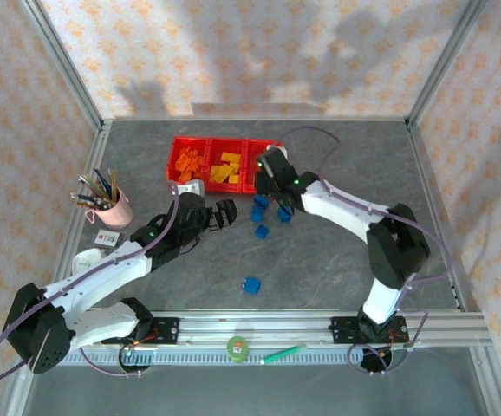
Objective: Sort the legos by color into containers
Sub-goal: Place the lego in the container.
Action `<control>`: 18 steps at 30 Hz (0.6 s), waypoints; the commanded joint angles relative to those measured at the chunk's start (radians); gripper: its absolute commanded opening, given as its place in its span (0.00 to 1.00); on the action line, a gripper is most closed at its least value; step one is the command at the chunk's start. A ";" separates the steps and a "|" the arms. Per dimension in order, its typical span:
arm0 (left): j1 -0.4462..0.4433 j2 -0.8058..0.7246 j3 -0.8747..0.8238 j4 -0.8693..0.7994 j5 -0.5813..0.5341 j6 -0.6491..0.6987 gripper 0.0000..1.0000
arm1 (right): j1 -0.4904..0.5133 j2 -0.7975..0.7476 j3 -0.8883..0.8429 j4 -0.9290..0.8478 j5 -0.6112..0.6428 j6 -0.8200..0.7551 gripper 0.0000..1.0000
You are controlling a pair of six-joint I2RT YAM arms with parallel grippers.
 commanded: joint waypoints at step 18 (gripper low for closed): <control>0.076 0.092 0.083 -0.008 -0.014 0.032 0.99 | -0.076 0.372 0.351 -0.001 -0.039 -0.075 0.38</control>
